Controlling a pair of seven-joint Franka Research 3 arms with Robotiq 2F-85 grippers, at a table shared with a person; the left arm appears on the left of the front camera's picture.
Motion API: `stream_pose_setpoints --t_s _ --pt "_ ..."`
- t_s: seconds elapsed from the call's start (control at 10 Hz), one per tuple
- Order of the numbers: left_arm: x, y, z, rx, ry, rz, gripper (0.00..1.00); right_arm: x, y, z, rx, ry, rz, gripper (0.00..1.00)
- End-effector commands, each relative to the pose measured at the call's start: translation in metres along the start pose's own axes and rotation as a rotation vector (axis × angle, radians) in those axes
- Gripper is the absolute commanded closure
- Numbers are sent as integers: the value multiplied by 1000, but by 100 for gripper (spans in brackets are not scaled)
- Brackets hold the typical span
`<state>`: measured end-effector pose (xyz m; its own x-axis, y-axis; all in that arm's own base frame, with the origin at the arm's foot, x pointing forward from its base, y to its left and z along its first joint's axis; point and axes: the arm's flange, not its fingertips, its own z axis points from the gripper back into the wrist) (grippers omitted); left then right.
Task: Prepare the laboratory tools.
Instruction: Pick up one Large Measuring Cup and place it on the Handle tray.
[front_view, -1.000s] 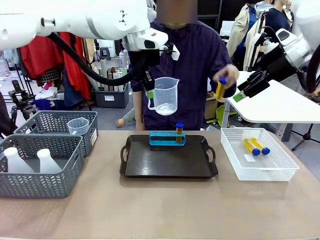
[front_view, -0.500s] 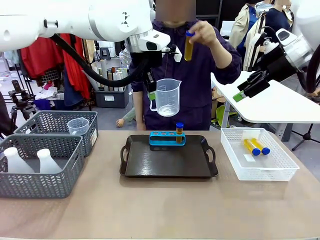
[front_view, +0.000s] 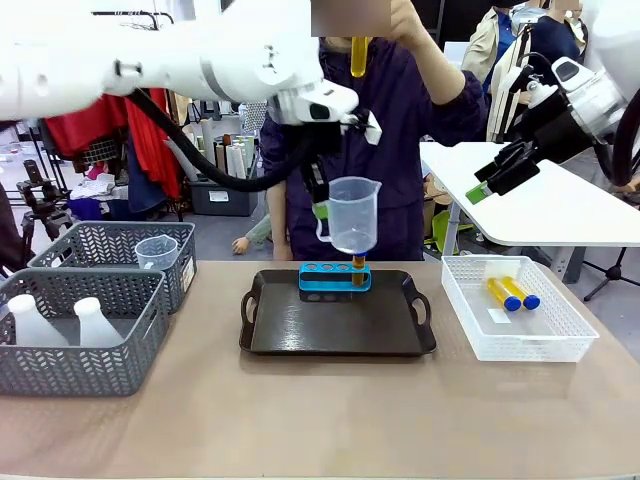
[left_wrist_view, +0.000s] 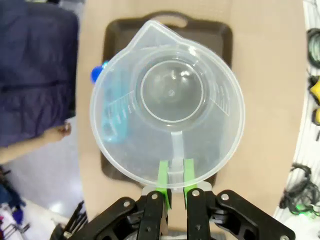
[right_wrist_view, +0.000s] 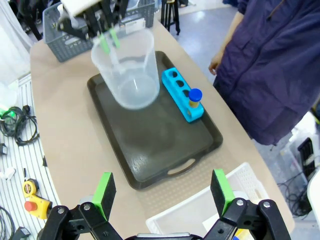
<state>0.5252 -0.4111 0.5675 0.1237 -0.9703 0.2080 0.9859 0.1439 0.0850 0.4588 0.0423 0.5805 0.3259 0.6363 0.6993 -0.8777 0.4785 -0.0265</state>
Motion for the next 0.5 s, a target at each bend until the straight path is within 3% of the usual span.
stream_pose_setpoints --t_s 0.0,0.4 --pt "30 13 -20 -4 23 -78 100 1 0 0 6 -15 2 0" --pt "44 24 -86 3 98 -109 100 1 0 0 6 -15 2 0"
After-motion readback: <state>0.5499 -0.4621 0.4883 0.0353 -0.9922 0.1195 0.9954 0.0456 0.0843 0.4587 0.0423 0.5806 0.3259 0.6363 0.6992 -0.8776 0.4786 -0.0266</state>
